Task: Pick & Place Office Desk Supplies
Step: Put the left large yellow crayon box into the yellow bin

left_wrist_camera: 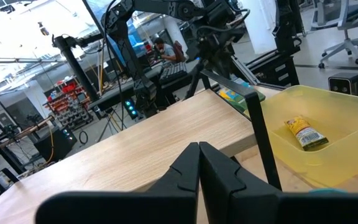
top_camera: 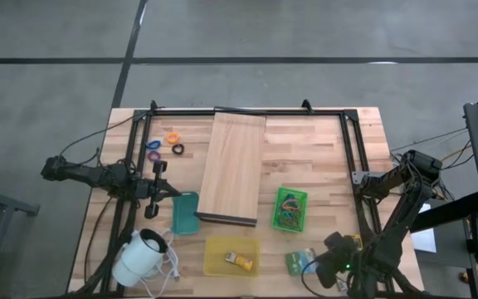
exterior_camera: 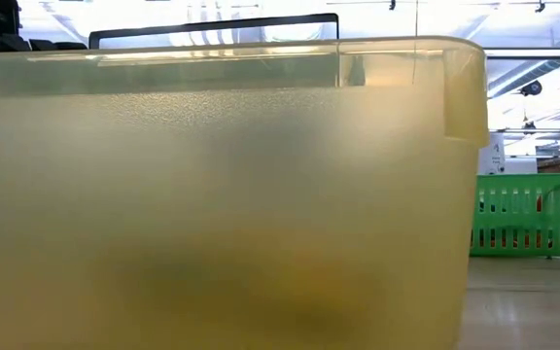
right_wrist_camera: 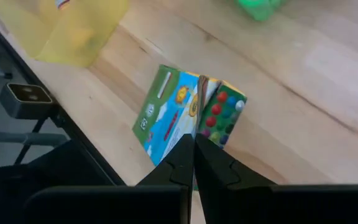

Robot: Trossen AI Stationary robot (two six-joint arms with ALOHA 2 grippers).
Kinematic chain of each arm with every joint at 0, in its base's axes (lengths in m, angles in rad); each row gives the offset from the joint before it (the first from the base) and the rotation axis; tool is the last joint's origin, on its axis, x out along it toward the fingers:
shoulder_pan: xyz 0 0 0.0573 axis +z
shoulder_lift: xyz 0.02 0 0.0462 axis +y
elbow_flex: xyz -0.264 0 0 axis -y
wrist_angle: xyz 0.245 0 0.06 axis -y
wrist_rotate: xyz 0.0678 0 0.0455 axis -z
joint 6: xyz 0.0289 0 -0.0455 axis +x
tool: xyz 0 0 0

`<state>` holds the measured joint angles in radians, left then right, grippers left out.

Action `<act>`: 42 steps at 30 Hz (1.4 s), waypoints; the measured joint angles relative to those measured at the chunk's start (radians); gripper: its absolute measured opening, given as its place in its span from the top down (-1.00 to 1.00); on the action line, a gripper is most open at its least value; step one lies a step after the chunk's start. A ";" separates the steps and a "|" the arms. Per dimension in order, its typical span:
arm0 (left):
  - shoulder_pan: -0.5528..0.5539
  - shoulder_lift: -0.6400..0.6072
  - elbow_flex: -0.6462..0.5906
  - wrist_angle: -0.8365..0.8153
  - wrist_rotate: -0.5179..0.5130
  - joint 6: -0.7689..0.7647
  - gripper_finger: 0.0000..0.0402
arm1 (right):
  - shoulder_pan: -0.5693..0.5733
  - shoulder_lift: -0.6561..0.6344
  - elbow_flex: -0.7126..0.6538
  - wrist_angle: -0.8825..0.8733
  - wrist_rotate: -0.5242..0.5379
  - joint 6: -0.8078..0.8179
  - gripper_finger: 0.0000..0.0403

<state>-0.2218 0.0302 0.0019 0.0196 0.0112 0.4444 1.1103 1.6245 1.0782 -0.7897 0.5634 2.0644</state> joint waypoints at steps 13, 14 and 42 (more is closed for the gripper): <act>0.000 0.000 0.000 0.000 0.000 0.000 0.94 | -0.004 0.000 0.007 0.025 0.145 -0.132 0.96; 0.000 0.000 0.000 0.000 0.000 0.000 0.94 | -0.006 0.000 0.008 0.033 0.145 -0.143 0.96; -0.001 0.000 0.000 0.000 0.000 0.000 0.94 | -0.106 0.001 0.004 0.303 0.082 -0.478 0.96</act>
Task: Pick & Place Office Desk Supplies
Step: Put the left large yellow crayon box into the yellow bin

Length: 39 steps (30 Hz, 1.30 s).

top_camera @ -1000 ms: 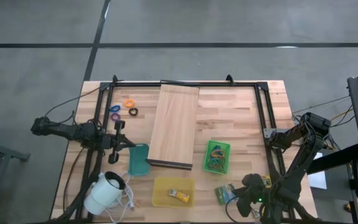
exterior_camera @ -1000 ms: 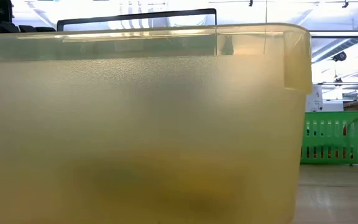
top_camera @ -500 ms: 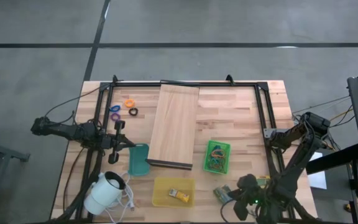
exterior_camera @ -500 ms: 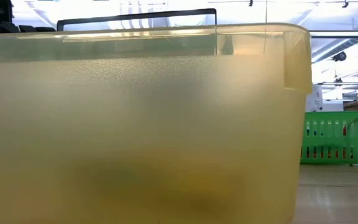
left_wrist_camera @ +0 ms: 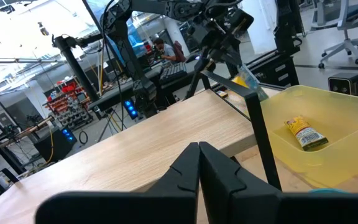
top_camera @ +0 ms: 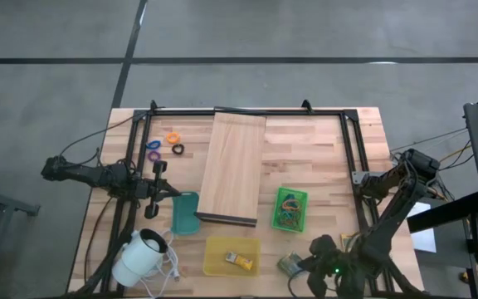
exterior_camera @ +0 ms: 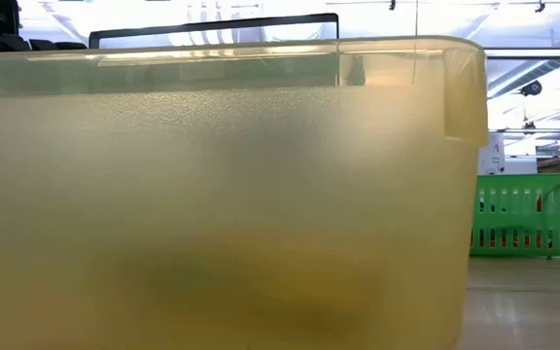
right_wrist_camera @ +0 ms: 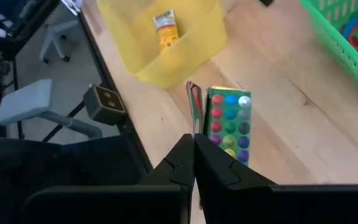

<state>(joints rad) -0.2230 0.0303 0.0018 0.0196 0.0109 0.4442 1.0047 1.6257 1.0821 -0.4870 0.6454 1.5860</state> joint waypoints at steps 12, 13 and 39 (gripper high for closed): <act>0.000 0.000 0.000 0.000 0.000 0.000 0.94 | -0.044 0.002 -0.005 0.042 -0.053 -0.057 0.96; 0.000 0.000 0.000 0.000 0.000 0.000 0.94 | -0.044 0.002 -0.005 0.052 -0.052 -0.067 0.96; 0.001 0.000 0.000 0.000 0.000 0.000 0.94 | -0.112 0.000 0.040 0.242 0.013 -0.604 0.96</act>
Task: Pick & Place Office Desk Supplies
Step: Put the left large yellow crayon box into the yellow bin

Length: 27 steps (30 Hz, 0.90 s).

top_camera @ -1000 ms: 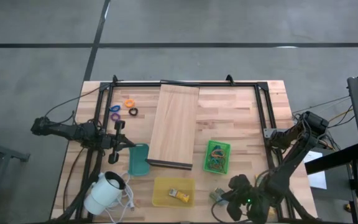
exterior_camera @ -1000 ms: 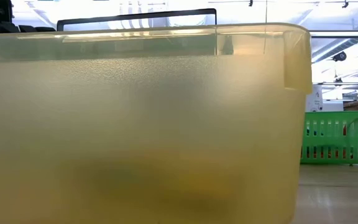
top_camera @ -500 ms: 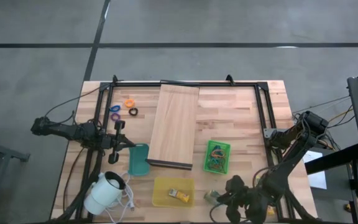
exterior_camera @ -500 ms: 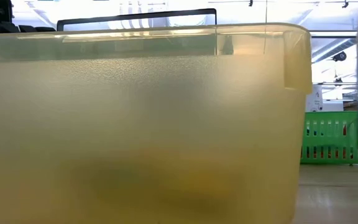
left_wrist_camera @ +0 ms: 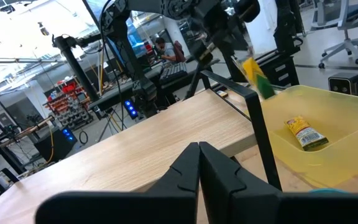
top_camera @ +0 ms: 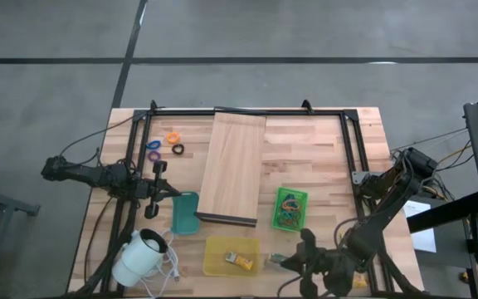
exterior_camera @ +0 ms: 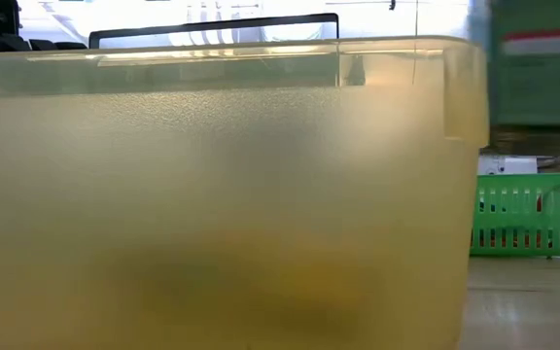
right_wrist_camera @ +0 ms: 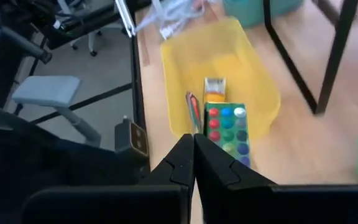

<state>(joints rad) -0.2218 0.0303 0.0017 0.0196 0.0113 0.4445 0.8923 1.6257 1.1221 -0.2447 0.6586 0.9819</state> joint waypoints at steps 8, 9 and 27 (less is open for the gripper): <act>0.000 0.000 0.000 0.000 0.000 0.000 0.94 | -0.031 0.000 0.083 -0.002 0.056 -0.202 0.96; 0.000 0.000 0.000 0.000 0.000 0.000 0.94 | -0.038 -0.001 0.091 -0.002 0.056 -0.223 0.96; 0.000 0.000 0.000 0.000 0.000 0.000 0.94 | -0.223 0.012 0.104 0.078 -0.064 -0.348 0.96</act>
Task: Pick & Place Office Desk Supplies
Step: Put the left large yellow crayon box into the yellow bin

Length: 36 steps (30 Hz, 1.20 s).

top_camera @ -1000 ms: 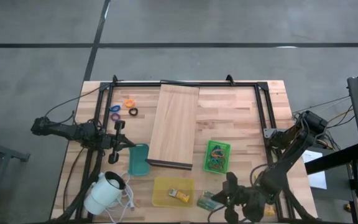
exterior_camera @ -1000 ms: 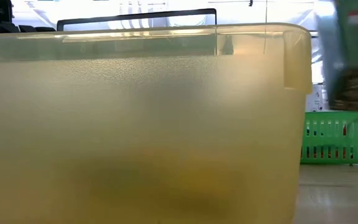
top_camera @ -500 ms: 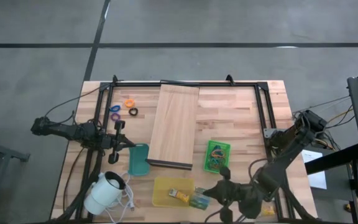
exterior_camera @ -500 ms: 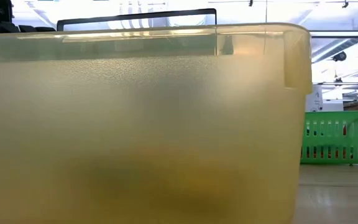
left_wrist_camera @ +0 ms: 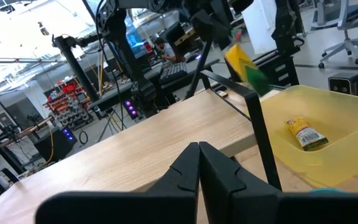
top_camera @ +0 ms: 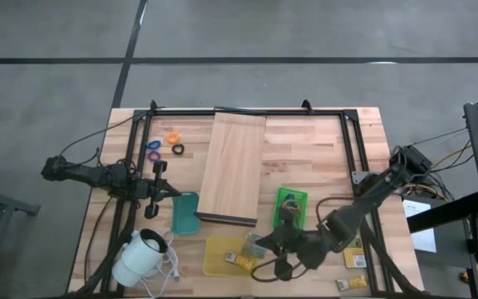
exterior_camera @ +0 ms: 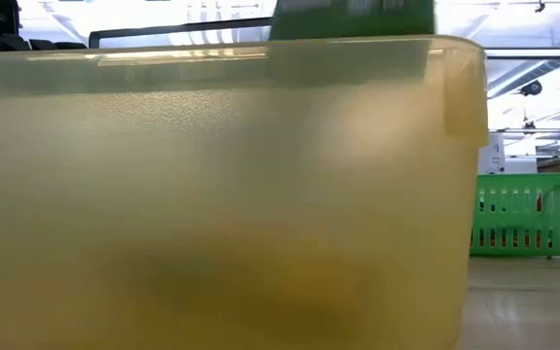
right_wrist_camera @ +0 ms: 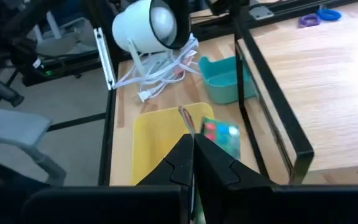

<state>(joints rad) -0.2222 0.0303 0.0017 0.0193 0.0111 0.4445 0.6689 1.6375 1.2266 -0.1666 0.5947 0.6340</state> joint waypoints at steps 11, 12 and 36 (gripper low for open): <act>-0.001 0.000 0.000 0.000 0.000 0.000 0.94 | -0.080 0.020 -0.010 0.057 -0.172 -0.070 0.96; -0.001 0.000 0.000 0.000 0.000 0.000 0.94 | -0.083 0.029 -0.011 0.057 -0.181 -0.082 0.96; -0.001 0.000 0.000 0.000 0.000 0.000 0.94 | -0.108 0.164 -0.014 0.170 -0.252 -0.143 0.96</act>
<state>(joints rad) -0.2230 0.0303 0.0017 0.0193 0.0113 0.4442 0.5608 1.8019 1.2129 0.0038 0.3424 0.4914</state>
